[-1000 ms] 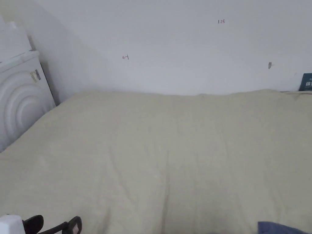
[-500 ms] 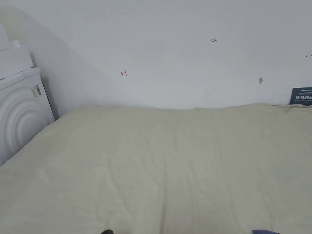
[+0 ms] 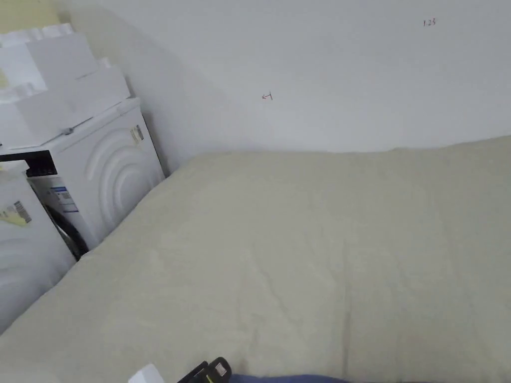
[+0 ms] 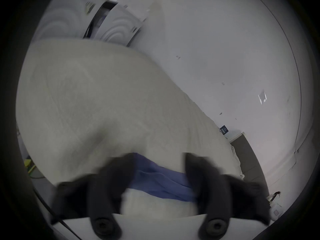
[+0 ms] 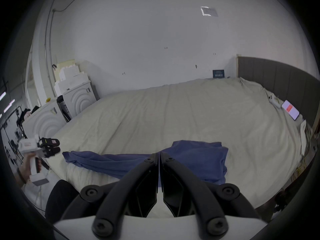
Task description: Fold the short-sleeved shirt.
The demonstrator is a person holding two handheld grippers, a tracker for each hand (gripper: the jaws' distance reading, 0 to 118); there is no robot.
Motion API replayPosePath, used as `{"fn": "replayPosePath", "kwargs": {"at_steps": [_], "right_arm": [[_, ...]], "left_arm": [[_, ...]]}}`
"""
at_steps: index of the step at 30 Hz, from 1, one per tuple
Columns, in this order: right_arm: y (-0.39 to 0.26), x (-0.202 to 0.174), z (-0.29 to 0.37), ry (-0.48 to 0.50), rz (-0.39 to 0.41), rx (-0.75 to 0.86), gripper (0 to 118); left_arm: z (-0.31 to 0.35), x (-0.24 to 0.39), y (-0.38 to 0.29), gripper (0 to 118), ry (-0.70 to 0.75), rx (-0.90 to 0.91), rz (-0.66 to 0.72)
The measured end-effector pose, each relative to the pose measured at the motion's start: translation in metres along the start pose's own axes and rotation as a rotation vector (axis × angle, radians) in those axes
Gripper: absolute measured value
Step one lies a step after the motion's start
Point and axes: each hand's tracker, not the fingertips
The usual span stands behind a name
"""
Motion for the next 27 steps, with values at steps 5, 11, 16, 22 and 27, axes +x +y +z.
{"fn": "replayPosePath", "kwargs": {"at_steps": [5, 11, 16, 22, 27], "right_arm": [[-0.005, 0.006, 0.000, -0.016, 0.003, -0.033, 2], [-0.005, 0.009, -0.004, -0.023, -0.024, -0.061, 2], [-0.005, 0.005, -0.008, -0.011, -0.039, -0.072, 2], [-0.006, 0.002, -0.017, -0.009, -0.009, -0.104, 2], [-0.007, 0.003, -0.018, 0.005, -0.026, -0.113, 2]], "left_arm": [[-0.035, -0.036, 0.004, 100, -0.036, -0.120, 0.097], [-0.055, -0.039, -0.004, 100, -0.037, -0.081, 0.132], [-0.060, -0.023, -0.017, 94, -0.106, -0.085, 0.166], [-0.078, -0.039, -0.032, 31, -0.082, -0.119, 0.292], [-0.071, -0.037, -0.024, 23, -0.098, -0.132, 0.257]]}}
